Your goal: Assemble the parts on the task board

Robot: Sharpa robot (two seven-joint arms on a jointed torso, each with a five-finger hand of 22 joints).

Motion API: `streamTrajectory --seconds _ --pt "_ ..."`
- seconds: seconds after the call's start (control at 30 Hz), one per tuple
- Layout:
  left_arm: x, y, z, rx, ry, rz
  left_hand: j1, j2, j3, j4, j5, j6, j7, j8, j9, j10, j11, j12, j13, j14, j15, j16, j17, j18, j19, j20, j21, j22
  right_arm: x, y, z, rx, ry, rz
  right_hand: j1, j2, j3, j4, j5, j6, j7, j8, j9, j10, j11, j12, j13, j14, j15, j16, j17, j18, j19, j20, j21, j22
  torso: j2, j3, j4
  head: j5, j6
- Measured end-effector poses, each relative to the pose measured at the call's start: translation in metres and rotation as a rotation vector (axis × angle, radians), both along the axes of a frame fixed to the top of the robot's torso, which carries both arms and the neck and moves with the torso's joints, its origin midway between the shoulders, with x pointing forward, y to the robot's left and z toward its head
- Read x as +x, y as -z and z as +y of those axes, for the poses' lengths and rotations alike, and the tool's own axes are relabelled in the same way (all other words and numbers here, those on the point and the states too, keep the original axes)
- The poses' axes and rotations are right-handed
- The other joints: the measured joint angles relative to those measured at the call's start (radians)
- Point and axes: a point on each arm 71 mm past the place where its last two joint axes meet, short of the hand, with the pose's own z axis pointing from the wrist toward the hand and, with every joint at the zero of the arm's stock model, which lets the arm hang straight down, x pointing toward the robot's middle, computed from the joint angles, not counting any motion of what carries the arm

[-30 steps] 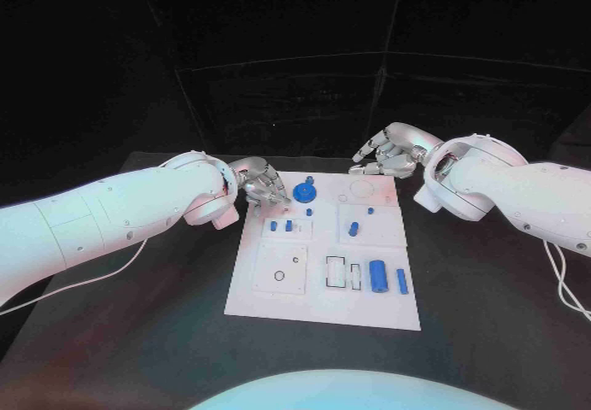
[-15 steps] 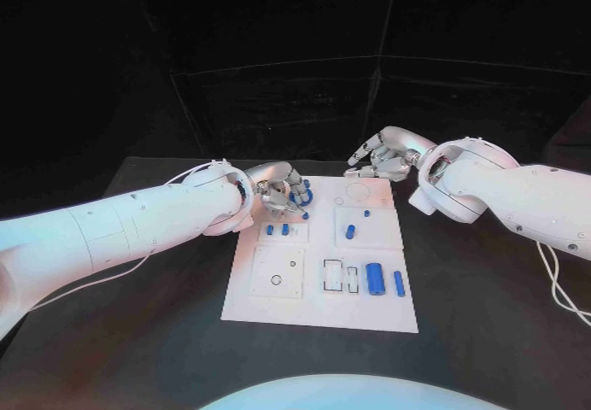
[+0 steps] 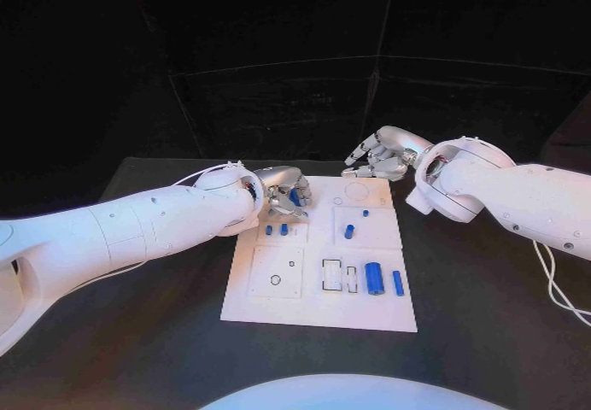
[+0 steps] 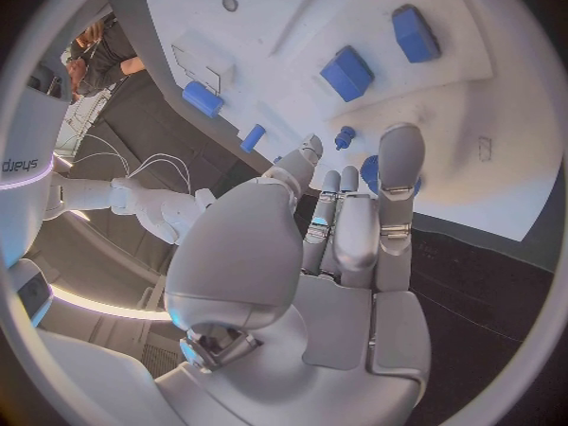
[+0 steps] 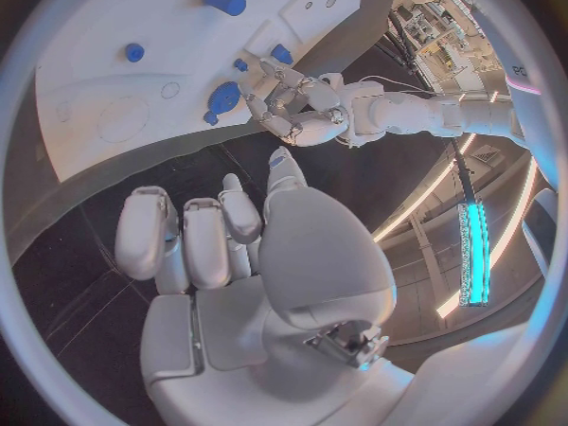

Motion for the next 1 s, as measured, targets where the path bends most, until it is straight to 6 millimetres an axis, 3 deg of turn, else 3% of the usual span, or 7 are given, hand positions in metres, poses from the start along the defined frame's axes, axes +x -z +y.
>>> streamTrajectory --seconds 0.33,0.6,0.67,0.77,1.0 --pt "0.004 0.004 -0.008 0.068 -0.03 0.0 0.01 0.023 0.028 -0.02 0.0 0.039 -0.007 -0.013 -0.012 0.037 -0.004 0.0 -0.023 0.003 -0.003 -0.008 -0.033 0.0 0.013 -0.006 0.037 0.043 0.0 0.0 0.002 0.001 -0.004 0.0 0.004 0.004 0.0 0.0 0.005 0.0 0.0 0.0 0.0 0.0 0.0 0.0 0.0 0.0 0.0 0.0 0.0 0.0 0.0 0.0 0.0 0.0 0.0 0.0006 0.0002 -0.002 -0.002" --pt "0.005 0.007 -0.012 0.115 -0.035 0.015 0.009 0.023 0.047 -0.03 0.0 0.058 -0.009 -0.03 -0.025 0.061 -0.007 -0.014 -0.047 0.003 -0.003 -0.008 -0.051 0.0 0.017 -0.01 0.05 0.06 0.0 0.0 0.003 0.002 -0.005 -0.001 0.004 0.004 0.0 0.0 0.005 0.0 0.0 0.0 0.0 0.0 0.0 0.0 0.0 0.0 0.0 0.0 0.0 0.0 0.0 0.0 0.0 0.0 0.0 0.0006 0.0015 -0.003 -0.006" --pt "0.005 0.008 -0.014 0.126 -0.033 0.022 0.003 0.027 0.047 -0.03 0.0 0.06 -0.011 -0.03 -0.026 0.068 -0.007 -0.017 -0.049 0.003 -0.003 -0.011 -0.055 -0.015 0.017 -0.01 0.057 0.066 0.0 0.0 0.003 0.002 -0.006 -0.001 0.004 0.004 0.0 0.0 0.005 0.0 0.0 0.0 0.0 0.0 0.0 0.0 0.0 0.0 0.0 0.0 0.0 0.0 0.0 0.0 0.0 0.0 0.0 0.0004 0.0016 -0.003 -0.007" --pt "0.005 0.009 -0.014 0.137 -0.031 0.03 -0.007 0.016 0.047 -0.03 0.0 0.06 -0.011 -0.035 -0.029 0.072 -0.011 -0.019 -0.052 0.003 -0.003 -0.015 -0.066 -0.016 0.017 -0.01 0.061 0.073 0.0 0.0 0.003 0.002 -0.006 -0.001 0.004 0.004 0.0 0.0 0.005 0.0 0.0 0.0 0.0 0.0 0.0 0.0 0.0 0.0 0.0 0.0 0.0 0.0 0.0 0.0 0.0 0.0 0.0 0.0004 0.0017 -0.004 -0.007" --pt "0.006 0.008 -0.016 0.15 -0.027 0.037 -0.007 0.016 0.047 -0.03 0.0 0.06 -0.011 -0.035 -0.03 0.075 -0.007 -0.019 -0.054 0.003 -0.003 -0.015 -0.07 -0.016 0.017 -0.01 0.062 0.076 0.001 0.0 0.004 0.002 -0.007 -0.001 0.004 0.004 0.0 0.0 0.005 0.0 0.0 0.0 0.0 0.0 0.0 0.0 0.0 0.0 0.0 0.0 0.0 0.0 0.0 0.0 0.0 0.0 -0.001 0.0002 0.003 -0.005 -0.008"
